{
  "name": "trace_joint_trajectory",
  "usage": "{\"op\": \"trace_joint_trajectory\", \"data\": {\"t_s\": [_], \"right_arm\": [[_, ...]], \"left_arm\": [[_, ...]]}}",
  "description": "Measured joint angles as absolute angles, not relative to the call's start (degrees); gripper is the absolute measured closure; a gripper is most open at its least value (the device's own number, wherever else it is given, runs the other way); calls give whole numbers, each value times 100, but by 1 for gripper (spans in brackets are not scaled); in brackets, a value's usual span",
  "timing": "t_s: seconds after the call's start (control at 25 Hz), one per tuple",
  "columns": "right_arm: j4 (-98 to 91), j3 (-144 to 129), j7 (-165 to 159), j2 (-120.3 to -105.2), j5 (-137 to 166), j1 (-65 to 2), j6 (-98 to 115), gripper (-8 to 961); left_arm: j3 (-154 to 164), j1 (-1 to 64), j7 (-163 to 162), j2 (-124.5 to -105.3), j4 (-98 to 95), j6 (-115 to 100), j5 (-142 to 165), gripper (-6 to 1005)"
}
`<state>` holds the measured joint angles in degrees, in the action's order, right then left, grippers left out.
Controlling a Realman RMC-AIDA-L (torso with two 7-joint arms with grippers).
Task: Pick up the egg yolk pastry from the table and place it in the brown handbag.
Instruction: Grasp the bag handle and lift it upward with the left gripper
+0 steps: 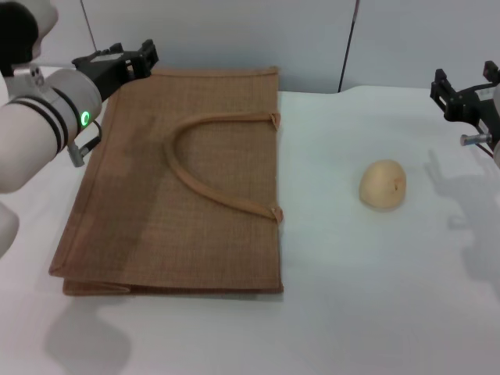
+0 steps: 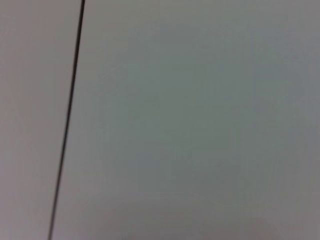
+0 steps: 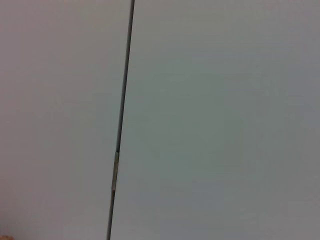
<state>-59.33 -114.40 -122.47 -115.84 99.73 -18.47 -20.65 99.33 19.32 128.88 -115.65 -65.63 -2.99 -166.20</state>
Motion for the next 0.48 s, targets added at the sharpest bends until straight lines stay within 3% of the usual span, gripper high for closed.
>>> {"op": "trace_joint_trajectory", "data": {"t_s": [0.24,0.48], "right_arm": [[-5932,-11451,-12245,-11584,9966,-1861,-2065,221],[-5898,-11469,-12250,-11584,9966,-1902,-2066,221]], "left_arm": [[9885,1936,12171,-11377,-5824,1413,-16610,408],[9531,2080,11764,-11323,-4933,2789,-16481,418]]}}
